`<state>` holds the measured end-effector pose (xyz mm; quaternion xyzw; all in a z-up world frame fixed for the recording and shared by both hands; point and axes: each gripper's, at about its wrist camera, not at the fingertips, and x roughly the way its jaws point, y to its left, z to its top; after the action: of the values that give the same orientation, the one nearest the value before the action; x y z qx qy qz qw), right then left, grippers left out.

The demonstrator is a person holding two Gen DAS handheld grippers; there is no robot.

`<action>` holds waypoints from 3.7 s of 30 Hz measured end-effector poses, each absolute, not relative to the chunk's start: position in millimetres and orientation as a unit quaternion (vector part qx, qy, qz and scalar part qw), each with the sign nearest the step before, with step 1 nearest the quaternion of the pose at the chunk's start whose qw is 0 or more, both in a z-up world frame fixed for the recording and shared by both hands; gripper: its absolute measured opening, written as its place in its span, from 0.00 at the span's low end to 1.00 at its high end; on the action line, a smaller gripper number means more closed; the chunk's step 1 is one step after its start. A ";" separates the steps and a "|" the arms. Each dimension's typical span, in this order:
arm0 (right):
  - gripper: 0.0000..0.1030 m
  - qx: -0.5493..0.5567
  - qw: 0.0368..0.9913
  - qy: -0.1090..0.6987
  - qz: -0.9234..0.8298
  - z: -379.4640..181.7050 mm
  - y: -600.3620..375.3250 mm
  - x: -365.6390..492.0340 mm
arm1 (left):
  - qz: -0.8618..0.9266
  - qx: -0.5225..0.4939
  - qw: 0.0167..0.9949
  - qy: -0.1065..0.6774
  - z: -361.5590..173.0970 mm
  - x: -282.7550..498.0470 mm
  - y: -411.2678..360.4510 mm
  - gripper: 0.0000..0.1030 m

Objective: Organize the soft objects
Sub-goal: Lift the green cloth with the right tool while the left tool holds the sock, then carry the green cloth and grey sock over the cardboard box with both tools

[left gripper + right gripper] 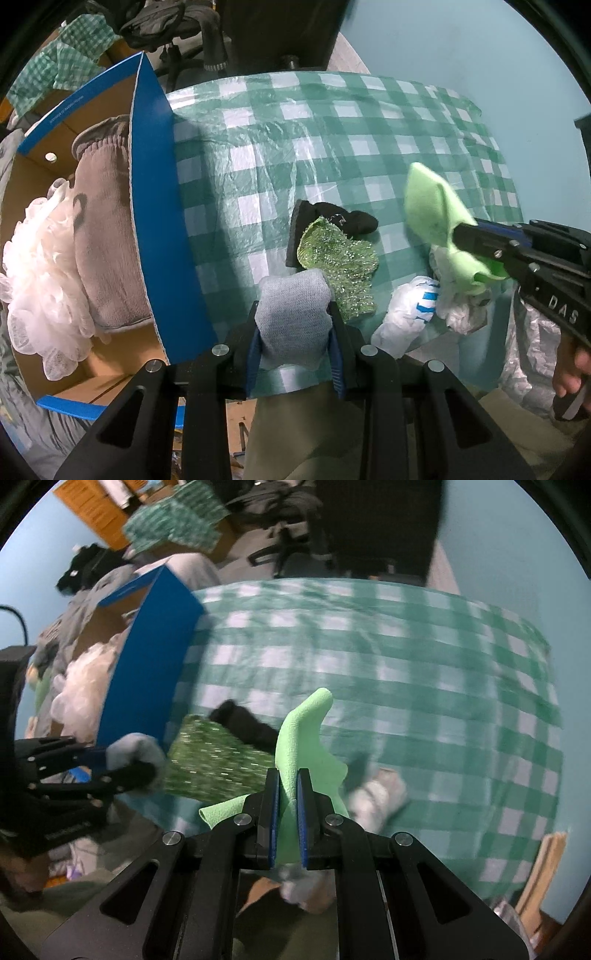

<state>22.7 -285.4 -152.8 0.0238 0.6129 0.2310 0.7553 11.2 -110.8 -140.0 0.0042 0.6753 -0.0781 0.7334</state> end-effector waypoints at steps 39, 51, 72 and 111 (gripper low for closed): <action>0.04 -0.007 0.692 0.679 0.247 -244.3 -210.3 29.0 | -0.036 -0.071 0.768 0.635 -67.7 -4.2 -22.1 0.28; 0.04 -0.001 0.707 0.663 0.246 -231.6 -209.2 24.0 | 0.000 -0.078 0.776 0.625 -56.1 -10.4 18.8 0.28; 0.04 0.004 0.751 0.600 0.277 -122.3 -187.5 30.8 | -0.003 -0.091 0.775 0.626 -76.0 -9.1 44.2 0.28; 0.50 -0.031 0.716 0.600 0.356 -101.8 -26.0 24.1 | 0.033 -0.095 0.773 0.627 -91.3 -22.3 128.8 0.78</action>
<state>24.1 -26.0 -101.8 -0.0307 0.5999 0.3561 0.7158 -22.3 128.8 -91.3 -0.0948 0.6268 0.0325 0.7727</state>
